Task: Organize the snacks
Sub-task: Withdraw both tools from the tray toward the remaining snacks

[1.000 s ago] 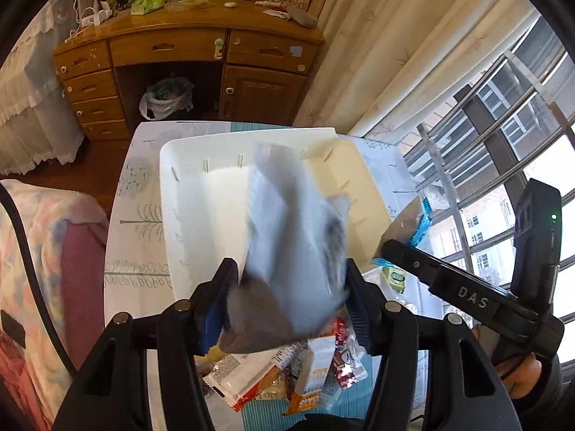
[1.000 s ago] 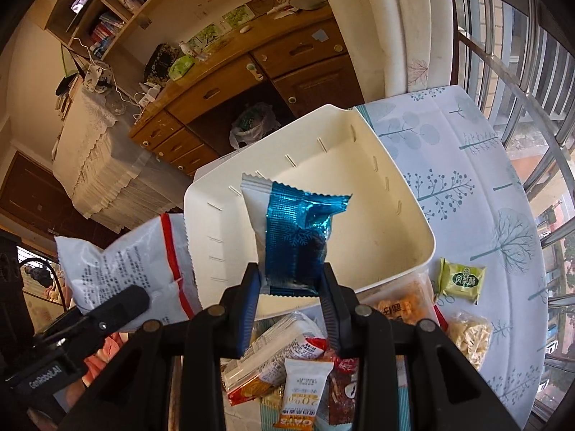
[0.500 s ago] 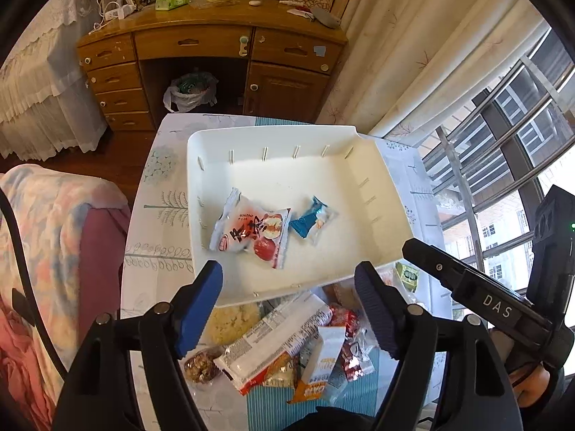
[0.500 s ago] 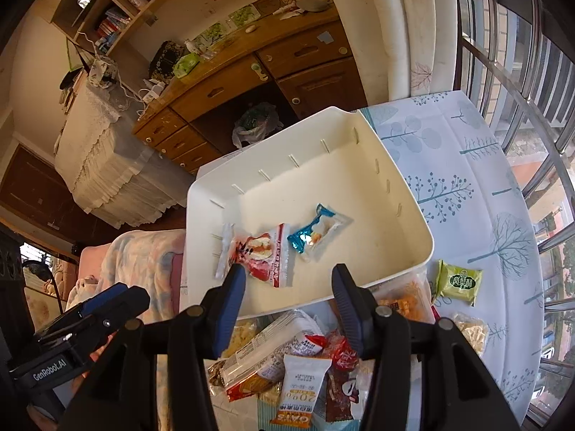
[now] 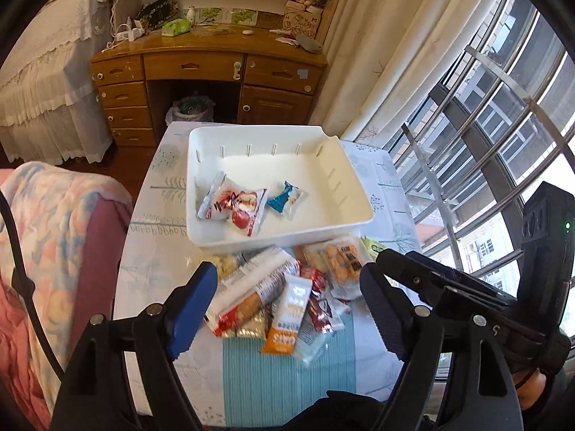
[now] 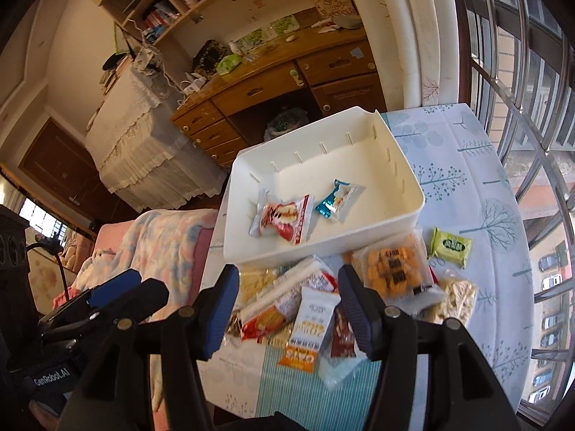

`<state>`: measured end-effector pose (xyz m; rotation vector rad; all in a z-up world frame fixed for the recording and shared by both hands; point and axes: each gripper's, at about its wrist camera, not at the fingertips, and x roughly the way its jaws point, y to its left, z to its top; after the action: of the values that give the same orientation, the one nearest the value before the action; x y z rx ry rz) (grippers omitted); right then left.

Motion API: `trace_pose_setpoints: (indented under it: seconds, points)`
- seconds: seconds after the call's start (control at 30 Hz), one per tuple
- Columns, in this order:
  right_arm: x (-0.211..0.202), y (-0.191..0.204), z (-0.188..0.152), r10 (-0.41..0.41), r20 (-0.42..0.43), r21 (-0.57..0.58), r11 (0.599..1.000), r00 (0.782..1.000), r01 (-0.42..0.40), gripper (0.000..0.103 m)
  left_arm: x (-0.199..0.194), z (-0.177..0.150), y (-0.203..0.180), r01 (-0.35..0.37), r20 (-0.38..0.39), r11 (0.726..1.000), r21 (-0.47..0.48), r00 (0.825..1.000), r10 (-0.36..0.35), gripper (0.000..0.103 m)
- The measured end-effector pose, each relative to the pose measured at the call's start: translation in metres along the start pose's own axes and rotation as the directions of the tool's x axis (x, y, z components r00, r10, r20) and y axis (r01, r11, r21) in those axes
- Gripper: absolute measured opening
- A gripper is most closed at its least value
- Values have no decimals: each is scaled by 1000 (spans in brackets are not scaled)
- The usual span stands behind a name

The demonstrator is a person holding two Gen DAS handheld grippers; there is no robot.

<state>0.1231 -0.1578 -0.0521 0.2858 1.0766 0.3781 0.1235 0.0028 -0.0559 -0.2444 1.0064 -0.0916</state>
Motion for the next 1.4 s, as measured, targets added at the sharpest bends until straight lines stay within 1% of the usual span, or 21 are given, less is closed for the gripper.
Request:
trace_pose_setpoints:
  seconds: [0.13, 0.23, 0.37, 0.43, 0.47, 0.53, 0.6, 0.77, 0.83, 0.93, 1.07, 1.23, 1.33, 1.4]
  points:
    - [-14, -2, -29, 14, -10, -16, 1000, 1000, -14, 58, -19, -34, -5, -13, 24, 1000, -18, 1000, 13, 81]
    - [-20, -4, -48, 26, -25, -22, 999, 999, -26, 58, -29, -57, -5, -2, 33, 999, -46, 999, 3, 81]
    - [-27, -5, -68, 40, -56, -14, 999, 998, -40, 58, -40, -83, -2, -5, 25, 997, -82, 1000, 7, 81]
    - [-29, -6, -75, 53, -68, -8, 999, 996, -54, 60, -43, -91, -1, -24, 15, 997, -80, 1000, 25, 81]
    - [-31, -6, -80, 58, -69, -7, 998, 996, -58, 63, -45, -95, -1, -34, 17, 997, -76, 999, 36, 81]
    - [-34, -6, -86, 64, -65, -6, 998, 996, -65, 65, -48, -101, 3, -56, 25, 996, -73, 998, 58, 81]
    - [-35, -7, -92, 68, -68, -1, 998, 995, -68, 66, -50, -107, 6, -60, 30, 995, -74, 998, 62, 81]
    - [-27, -10, -102, 80, -118, 49, 996, 990, -75, 66, -55, -121, 17, -76, 37, 993, -90, 996, 79, 81]
    - [-19, -9, -106, 86, -145, 63, 995, 986, -77, 66, -54, -128, 25, -97, 26, 991, -94, 995, 100, 81]
    - [-6, -8, -110, 94, -186, 101, 992, 978, -76, 66, -51, -135, 40, -114, -3, 987, -117, 993, 115, 81]
    - [11, -6, -114, 94, -217, 158, 986, 972, -60, 66, -47, -143, 64, -124, -26, 983, -139, 992, 121, 81]
    - [29, -7, -120, 85, -231, 255, 967, 969, -24, 66, -36, -139, 93, -125, -65, 986, -107, 991, 118, 81]
    - [38, -9, -125, 57, -241, 326, 945, 969, 25, 66, -21, -129, 115, -124, -109, 989, -82, 987, 114, 81]
    - [44, -8, -128, 31, -240, 370, 927, 970, 62, 66, -9, -120, 128, -107, -135, 992, -65, 986, 97, 81]
